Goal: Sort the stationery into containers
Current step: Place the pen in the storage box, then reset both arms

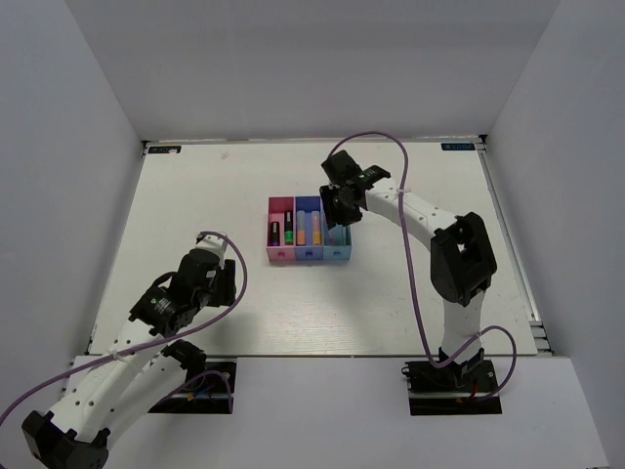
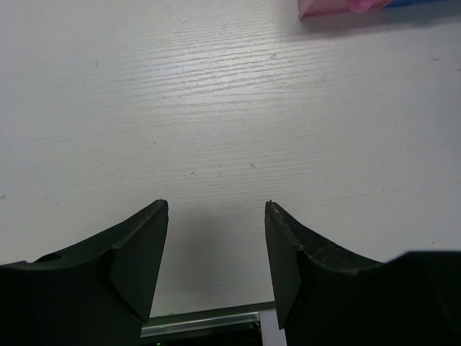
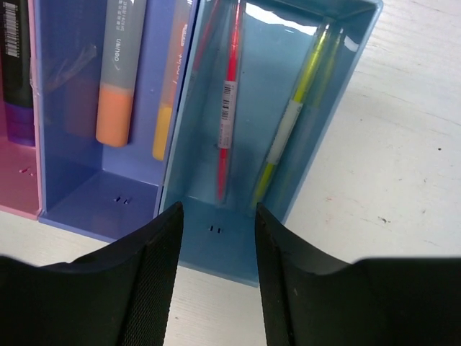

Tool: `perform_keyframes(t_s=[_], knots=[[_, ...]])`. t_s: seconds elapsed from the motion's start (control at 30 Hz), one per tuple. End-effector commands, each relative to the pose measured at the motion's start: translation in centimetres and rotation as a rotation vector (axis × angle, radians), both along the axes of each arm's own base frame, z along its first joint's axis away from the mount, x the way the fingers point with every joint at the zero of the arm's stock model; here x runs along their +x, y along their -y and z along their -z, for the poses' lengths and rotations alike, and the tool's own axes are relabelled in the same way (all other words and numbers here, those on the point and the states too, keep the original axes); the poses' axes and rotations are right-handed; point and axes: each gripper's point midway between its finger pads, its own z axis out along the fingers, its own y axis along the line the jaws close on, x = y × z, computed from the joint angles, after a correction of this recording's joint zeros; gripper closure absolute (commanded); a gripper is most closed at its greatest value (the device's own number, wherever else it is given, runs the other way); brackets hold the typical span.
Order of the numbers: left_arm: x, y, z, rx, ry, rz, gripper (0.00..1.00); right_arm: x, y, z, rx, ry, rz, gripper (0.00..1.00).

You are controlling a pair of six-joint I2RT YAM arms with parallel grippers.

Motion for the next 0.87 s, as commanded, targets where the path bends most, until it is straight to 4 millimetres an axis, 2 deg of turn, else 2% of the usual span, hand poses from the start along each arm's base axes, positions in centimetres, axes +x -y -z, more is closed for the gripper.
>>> perform_keyframes(t_s=[0.0,0.1,0.13,0.17,0.2,0.23,0.27,0.3,0.33,0.37,0.4,0.43,0.47,0.5,0.53,0.57,0.6,0.63,0.67,0.7,0.73,0.77,0.8,0.83], knots=[[0.1,-0.1,0.1,0.001,0.004,0.001,0.33,0.1,-0.1,-2.5,0.056,0.061,-0.011,0.54],[0.1,-0.1,0.2,0.005,-0.001,0.002,0.33,0.2,0.0,-2.8,0.055,0.073,-0.015,0.54],[0.1,-0.1,0.1,0.004,0.003,0.006,0.33,0.2,0.3,-2.8,0.048,0.07,-0.012,0.58],[0.1,-0.1,0.1,0.004,0.001,0.005,0.38,0.1,0.2,-3.0,0.045,0.077,-0.036,0.63],[0.0,0.0,0.3,0.001,-0.003,0.007,0.45,-0.4,-0.2,-4.1,0.085,0.081,-0.079,0.73],[0.0,0.0,0.3,0.003,-0.004,0.011,0.58,-0.3,-0.3,-4.6,0.082,0.118,-0.155,1.0],[0.0,0.1,0.4,0.002,-0.005,0.015,0.81,-0.5,0.0,-5.0,0.059,0.143,-0.221,1.0],[0.0,0.1,0.4,0.001,-0.007,0.015,0.88,-0.8,0.7,-8.2,0.081,0.223,-0.249,1.0],[0.1,0.3,0.3,-0.002,-0.01,0.018,0.93,-1.9,2.0,-6.1,0.029,0.211,-0.292,1.0],[0.1,0.3,0.5,0.003,-0.017,0.016,0.96,-0.2,1.4,-7.5,0.07,0.341,-0.277,1.0],[0.0,0.4,0.7,0.001,-0.029,0.022,0.96,-0.6,4.0,-9.1,0.048,0.438,-0.243,1.0],[0.1,0.5,0.7,0.001,-0.033,0.024,0.97,-1.1,5.2,-8.8,0.035,0.458,-0.217,0.93],[0.0,0.6,0.9,-0.001,-0.041,0.031,0.97,-0.3,6.2,-9.4,0.03,0.493,-0.185,0.53],[0.1,0.8,1.0,-0.002,-0.049,0.035,0.96,-0.8,7.0,-9.7,0.024,0.496,-0.187,0.39],[0.0,0.8,1.0,0.0,-0.052,0.04,0.79,-1.4,7.9,-9.5,-0.001,0.476,-0.181,0.28],[0.1,0.9,1.1,-0.004,-0.056,0.04,0.58,-1.9,9.5,-8.3,-0.049,0.444,-0.159,0.1],[0.0,0.9,1.1,-0.005,-0.058,0.04,0.34,-2.2,10.5,-10.0,-0.06,0.504,-0.147,0.1],[0.1,1.0,1.0,-0.007,-0.056,0.041,0.05,-2.9,11.7,-8.3,-0.1,0.487,-0.129,0.1],[0.0,0.9,1.0,-0.008,-0.053,0.042,0.0,-3.1,12.6,-9.5,-0.106,0.532,-0.084,0.1],[0.1,1.0,1.0,-0.012,-0.045,0.041,0.0,-3.2,13.5,-9.7,-0.122,0.547,-0.048,0.1],[0.1,1.0,1.0,-0.015,-0.046,0.037,0.0,-3.7,14.1,-11.0,-0.106,0.587,-0.021,0.1],[0.2,0.9,1.0,-0.012,-0.039,0.039,0.0,-4.6,14.9,-10.4,-0.123,0.594,-0.022,0.1],[0.2,1.0,0.9,-0.015,-0.035,0.041,0.0,-4.6,15.4,-10.8,-0.132,0.622,-0.009,0.1],[0.2,1.0,0.9,-0.015,-0.032,0.039,0.0,-5.0,16.0,-10.1,-0.151,0.619,-0.005,0.1]])
